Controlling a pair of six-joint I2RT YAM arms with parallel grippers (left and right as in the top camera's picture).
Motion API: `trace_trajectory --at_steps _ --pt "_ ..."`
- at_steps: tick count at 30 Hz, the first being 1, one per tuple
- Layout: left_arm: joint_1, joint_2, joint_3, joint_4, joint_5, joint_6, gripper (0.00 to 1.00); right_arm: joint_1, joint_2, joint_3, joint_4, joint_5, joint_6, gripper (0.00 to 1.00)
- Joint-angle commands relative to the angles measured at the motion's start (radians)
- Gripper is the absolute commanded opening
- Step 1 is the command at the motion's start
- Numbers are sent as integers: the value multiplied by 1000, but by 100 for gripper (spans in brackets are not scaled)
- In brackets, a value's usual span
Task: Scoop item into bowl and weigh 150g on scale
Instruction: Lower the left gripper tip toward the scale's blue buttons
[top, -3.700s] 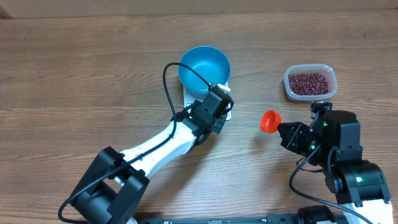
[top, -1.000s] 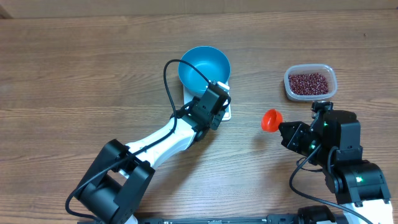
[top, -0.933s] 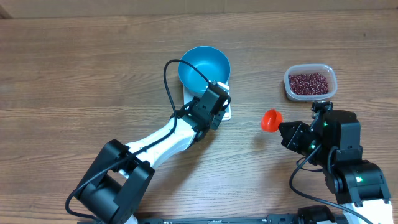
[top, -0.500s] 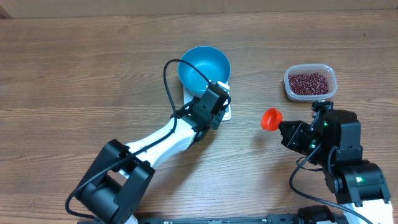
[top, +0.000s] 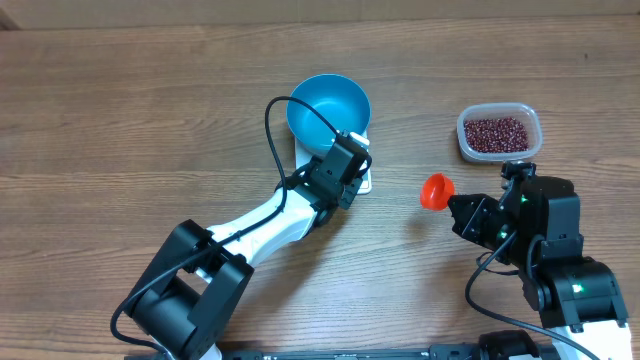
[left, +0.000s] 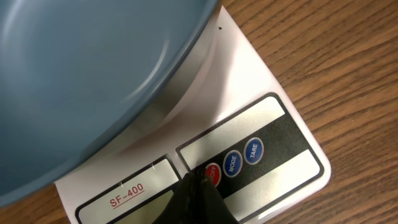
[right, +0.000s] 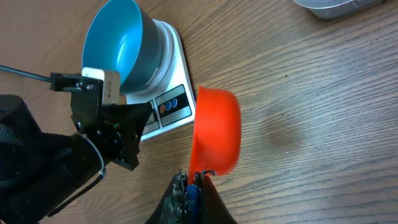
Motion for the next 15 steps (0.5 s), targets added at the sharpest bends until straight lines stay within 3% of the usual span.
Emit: trace_trajectory --at_steps 1,15 --pt "2 17 -2 8 -13 27 4 4 -3 33 6 11 -1 4" --pt "-2 51 -2 27 -6 27 4 4 -3 33 6 11 -1 4"
